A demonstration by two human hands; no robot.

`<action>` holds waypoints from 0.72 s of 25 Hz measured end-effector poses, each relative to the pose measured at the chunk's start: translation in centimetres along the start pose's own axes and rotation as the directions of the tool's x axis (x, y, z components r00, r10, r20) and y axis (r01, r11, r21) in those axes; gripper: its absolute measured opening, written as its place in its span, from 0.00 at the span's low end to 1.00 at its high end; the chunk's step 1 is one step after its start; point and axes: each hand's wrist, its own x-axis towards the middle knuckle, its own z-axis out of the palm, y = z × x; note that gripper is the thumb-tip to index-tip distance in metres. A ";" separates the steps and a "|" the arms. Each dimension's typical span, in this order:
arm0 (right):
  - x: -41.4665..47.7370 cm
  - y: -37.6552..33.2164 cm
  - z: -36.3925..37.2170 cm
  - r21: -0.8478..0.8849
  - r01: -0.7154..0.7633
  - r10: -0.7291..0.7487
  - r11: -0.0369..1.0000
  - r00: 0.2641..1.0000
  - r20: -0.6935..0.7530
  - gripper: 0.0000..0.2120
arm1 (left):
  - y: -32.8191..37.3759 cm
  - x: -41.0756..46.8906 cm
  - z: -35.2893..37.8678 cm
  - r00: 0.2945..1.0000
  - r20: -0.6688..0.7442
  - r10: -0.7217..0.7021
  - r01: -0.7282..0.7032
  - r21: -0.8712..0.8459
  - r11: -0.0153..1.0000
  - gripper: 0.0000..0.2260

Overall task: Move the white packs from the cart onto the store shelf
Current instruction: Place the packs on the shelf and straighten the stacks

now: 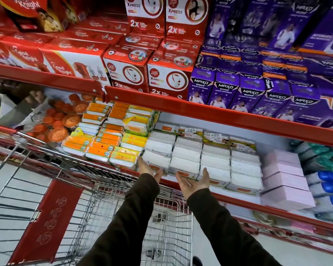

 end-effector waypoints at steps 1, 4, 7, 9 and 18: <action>-0.2 0.0 0.1 -0.012 0.021 -0.021 1.000 1.000 -0.015 0.42 | 0.0 -0.5 0.2 1.000 -0.012 0.015 -0.016 -0.018 1.000 0.28; -1.4 0.4 0.6 -0.081 0.036 -0.040 0.996 0.998 -0.042 0.42 | 0.0 -1.3 0.9 0.999 -0.041 0.033 -0.037 -0.084 0.996 0.29; -3.9 0.8 1.5 -0.086 0.057 -0.064 0.995 0.995 -0.080 0.40 | -0.4 -1.4 1.3 0.999 -0.033 0.039 -0.042 -0.108 0.993 0.26; -7.8 1.0 3.0 -0.030 0.071 -0.073 0.997 0.996 -0.047 0.30 | -0.9 -1.4 1.3 0.999 -0.038 0.024 -0.026 -0.068 0.997 0.25; -2.9 1.0 1.0 -0.071 0.001 -0.009 0.998 0.994 -0.107 0.38 | -1.6 1.1 1.1 0.998 -0.062 -0.018 0.012 -0.100 0.995 0.27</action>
